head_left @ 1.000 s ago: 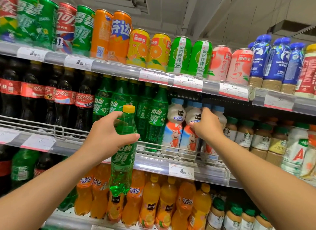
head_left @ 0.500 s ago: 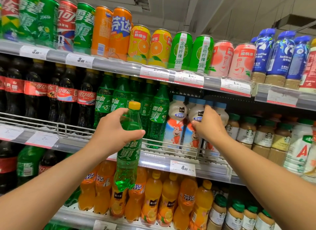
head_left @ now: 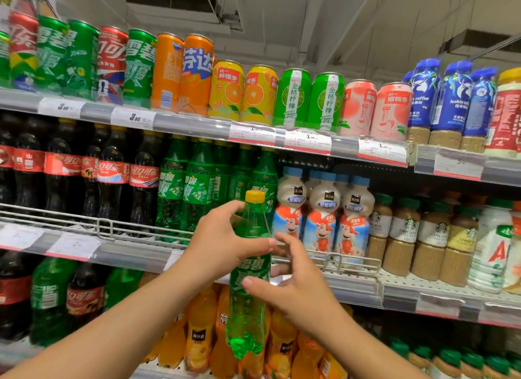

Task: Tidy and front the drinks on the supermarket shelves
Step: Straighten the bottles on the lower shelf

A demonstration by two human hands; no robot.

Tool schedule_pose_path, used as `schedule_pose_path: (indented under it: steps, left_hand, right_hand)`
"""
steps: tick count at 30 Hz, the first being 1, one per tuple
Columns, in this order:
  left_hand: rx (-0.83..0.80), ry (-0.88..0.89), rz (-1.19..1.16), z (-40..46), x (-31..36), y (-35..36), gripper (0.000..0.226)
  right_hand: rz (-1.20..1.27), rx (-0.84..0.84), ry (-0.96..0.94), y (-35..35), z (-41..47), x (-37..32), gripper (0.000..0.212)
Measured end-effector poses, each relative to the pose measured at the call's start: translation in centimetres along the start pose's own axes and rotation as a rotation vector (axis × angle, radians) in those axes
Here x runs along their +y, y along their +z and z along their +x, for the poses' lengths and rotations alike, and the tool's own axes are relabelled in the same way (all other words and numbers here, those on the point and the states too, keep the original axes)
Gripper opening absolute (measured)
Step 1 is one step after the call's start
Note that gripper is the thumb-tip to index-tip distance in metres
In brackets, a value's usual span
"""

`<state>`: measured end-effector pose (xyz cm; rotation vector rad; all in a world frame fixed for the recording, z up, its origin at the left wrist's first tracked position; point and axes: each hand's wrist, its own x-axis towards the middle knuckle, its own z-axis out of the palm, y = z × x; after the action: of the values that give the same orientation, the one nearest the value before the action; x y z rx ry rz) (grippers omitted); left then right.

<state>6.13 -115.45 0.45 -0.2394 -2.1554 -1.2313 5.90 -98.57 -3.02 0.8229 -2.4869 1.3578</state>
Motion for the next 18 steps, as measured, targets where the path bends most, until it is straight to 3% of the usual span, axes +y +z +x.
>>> schedule_pose_path:
  steps: [3, 7, 11, 14, 16, 18]
  left_hand:
    - [0.001, 0.016, -0.046, -0.3, 0.1, 0.3, 0.044]
    - [-0.01, 0.009, -0.043, -0.4, 0.3, 0.2, 0.046]
    - [-0.009, 0.036, -0.018, -0.6, -0.7, -0.8, 0.06]
    - [-0.038, 0.06, -0.181, -0.7, -3.5, -3.1, 0.074]
    - [0.024, 0.088, 0.001, -0.5, -6.6, -4.8, 0.061]
    - [0.0, 0.076, 0.395, -0.3, -10.2, -6.1, 0.065]
  right_hand:
    - [-0.047, 0.018, -0.006, 0.4, 0.2, -0.2, 0.115]
    - [-0.158, 0.091, -0.028, 1.3, 1.1, -0.5, 0.118]
    - [-0.148, 0.101, -0.064, 2.0, 1.9, -1.0, 0.106]
    - [-0.075, 0.141, -0.124, 2.0, 2.4, -1.4, 0.084]
    - [-0.052, 0.181, -0.155, 1.6, 3.2, -2.0, 0.086]
    - [0.008, 0.226, -0.188, 1.1, 4.4, -3.1, 0.088]
